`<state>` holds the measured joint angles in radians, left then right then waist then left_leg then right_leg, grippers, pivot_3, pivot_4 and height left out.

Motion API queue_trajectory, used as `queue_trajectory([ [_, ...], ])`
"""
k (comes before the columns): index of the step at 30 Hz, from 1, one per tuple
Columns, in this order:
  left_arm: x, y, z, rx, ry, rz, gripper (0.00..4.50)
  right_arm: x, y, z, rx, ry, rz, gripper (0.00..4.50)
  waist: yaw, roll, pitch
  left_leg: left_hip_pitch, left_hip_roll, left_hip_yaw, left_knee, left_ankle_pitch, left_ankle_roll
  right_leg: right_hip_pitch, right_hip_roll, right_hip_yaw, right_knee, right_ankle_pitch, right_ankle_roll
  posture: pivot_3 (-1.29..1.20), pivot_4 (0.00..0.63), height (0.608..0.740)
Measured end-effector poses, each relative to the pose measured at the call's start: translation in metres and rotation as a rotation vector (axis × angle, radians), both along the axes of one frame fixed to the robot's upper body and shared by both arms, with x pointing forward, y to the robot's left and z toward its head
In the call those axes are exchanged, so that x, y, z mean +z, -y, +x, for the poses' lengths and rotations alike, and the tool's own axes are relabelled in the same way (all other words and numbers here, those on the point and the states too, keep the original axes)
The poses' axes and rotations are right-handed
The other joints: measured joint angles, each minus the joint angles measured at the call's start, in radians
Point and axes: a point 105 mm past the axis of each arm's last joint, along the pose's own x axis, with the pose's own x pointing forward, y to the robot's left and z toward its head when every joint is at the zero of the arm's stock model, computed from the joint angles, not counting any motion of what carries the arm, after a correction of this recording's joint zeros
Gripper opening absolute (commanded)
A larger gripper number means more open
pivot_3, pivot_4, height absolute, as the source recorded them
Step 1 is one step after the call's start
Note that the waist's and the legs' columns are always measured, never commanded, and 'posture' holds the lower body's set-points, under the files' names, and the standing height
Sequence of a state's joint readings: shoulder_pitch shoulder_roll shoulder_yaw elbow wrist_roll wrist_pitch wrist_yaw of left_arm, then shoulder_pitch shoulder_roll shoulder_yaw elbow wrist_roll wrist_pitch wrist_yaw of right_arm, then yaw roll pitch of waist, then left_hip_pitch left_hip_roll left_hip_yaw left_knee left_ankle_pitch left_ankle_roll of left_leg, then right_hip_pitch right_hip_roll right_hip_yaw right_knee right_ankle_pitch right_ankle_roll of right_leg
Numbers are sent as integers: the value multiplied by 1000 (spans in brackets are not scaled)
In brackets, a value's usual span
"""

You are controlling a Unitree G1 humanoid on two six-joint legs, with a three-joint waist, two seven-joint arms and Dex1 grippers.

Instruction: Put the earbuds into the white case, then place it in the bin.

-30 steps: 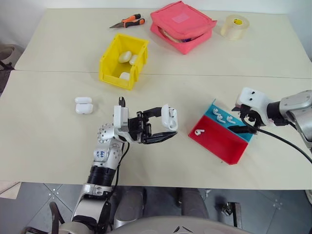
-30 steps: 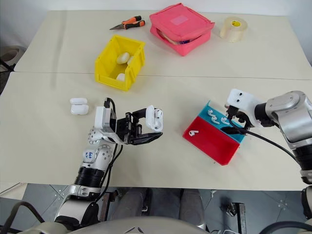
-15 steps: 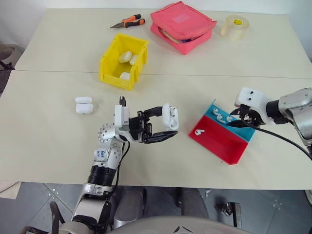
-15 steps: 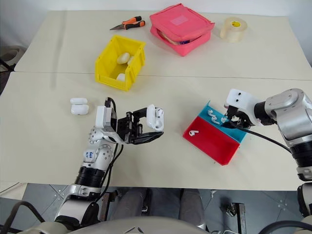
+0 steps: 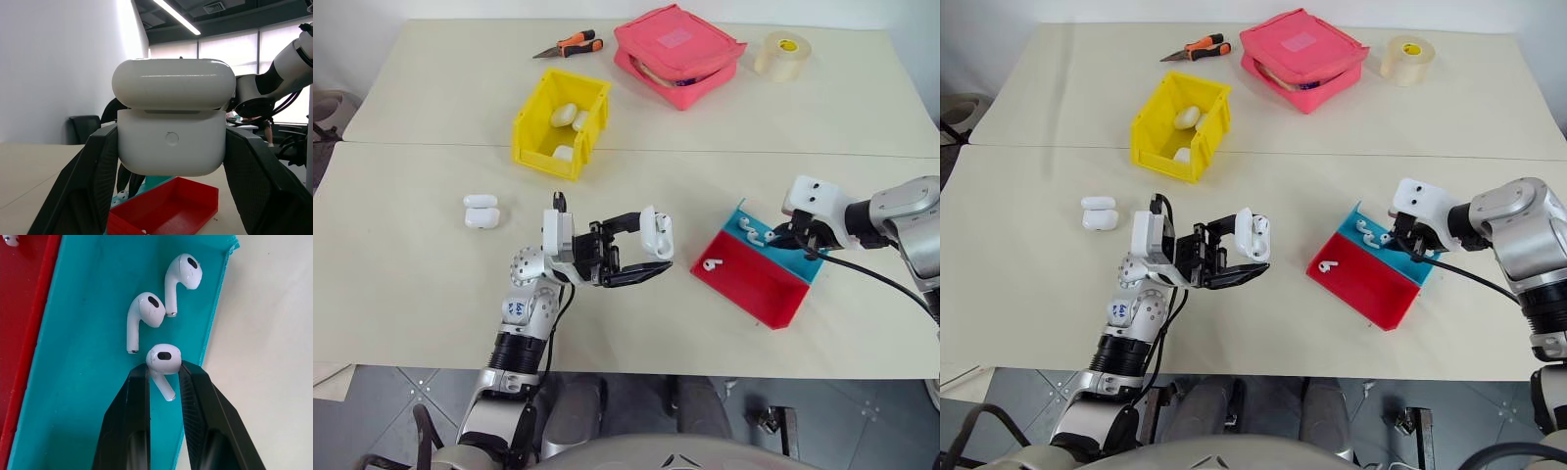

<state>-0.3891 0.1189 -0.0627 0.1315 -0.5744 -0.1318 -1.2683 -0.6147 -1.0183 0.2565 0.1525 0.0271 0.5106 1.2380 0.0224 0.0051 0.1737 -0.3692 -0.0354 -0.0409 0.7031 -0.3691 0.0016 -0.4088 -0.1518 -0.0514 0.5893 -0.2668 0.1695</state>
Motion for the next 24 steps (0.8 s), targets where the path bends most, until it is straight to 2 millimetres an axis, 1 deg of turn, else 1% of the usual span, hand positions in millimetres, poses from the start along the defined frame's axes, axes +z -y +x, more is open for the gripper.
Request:
queue_trajectory([
  [5,0,0,0,-3,-3,0,2796,1,2,-3,-21,13,18,467,3,0,0,-1,0,0,0,0,0,0,0,0,0,0,0,0,150,740],
  [7,1,2,0,-9,-2,-3,2796,6,2,-6,-65,13,88,467,4,0,0,-1,0,0,0,0,0,-1,0,0,0,0,0,0,150,740],
  [8,2,3,0,-13,3,-4,2796,12,2,-7,-83,28,128,467,3,0,0,-2,-1,-1,0,0,0,-1,0,0,0,0,0,0,150,740],
  [11,11,8,2,-29,28,-15,2796,42,-2,-13,-83,129,239,467,4,0,0,-1,0,-1,-1,0,0,-1,0,0,0,0,0,0,150,740],
  [13,12,10,4,-31,21,-20,2796,54,-7,-20,-67,178,312,467,5,0,0,-1,-1,0,-1,0,0,-1,0,0,-1,0,0,0,150,740],
  [15,12,12,8,-28,2,-24,2796,64,-21,-26,-43,244,484,467,4,-1,1,-1,0,-1,-1,0,0,-1,0,-1,-1,0,0,0,150,740],
  [16,12,12,11,-28,-3,-24,2796,66,-32,-30,-25,264,587,467,4,-1,1,-1,0,-1,-1,0,0,-1,0,-1,0,0,0,0,150,740],
  [18,13,14,13,-31,-5,-24,2796,69,-43,-35,-18,271,696,467,3,0,0,-1,0,0,-1,0,0,-1,0,0,0,0,0,0,150,740],
  [19,14,13,13,-33,-3,-24,2796,77,-49,-38,-6,313,790,467,3,0,0,-1,1,-1,-1,0,0,-1,1,0,0,0,0,0,150,740],
  [21,14,14,14,-41,-1,-20,2796,91,-69,-48,38,367,990,467,1,0,0,0,1,-1,-2,1,-1,-1,1,0,1,0,0,0,150,740],
  [22,14,15,15,-47,-6,-16,2796,95,-81,-55,49,372,1104,467,2,0,0,0,1,-2,-2,1,-1,-1,1,0,1,0,0,0,150,740],
  [24,13,16,17,-58,-13,-9,2796,91,-104,-69,73,312,1258,467,1,0,0,0,1,-3,-2,1,-1,-2,1,0,1,0,0,0,150,740],
])
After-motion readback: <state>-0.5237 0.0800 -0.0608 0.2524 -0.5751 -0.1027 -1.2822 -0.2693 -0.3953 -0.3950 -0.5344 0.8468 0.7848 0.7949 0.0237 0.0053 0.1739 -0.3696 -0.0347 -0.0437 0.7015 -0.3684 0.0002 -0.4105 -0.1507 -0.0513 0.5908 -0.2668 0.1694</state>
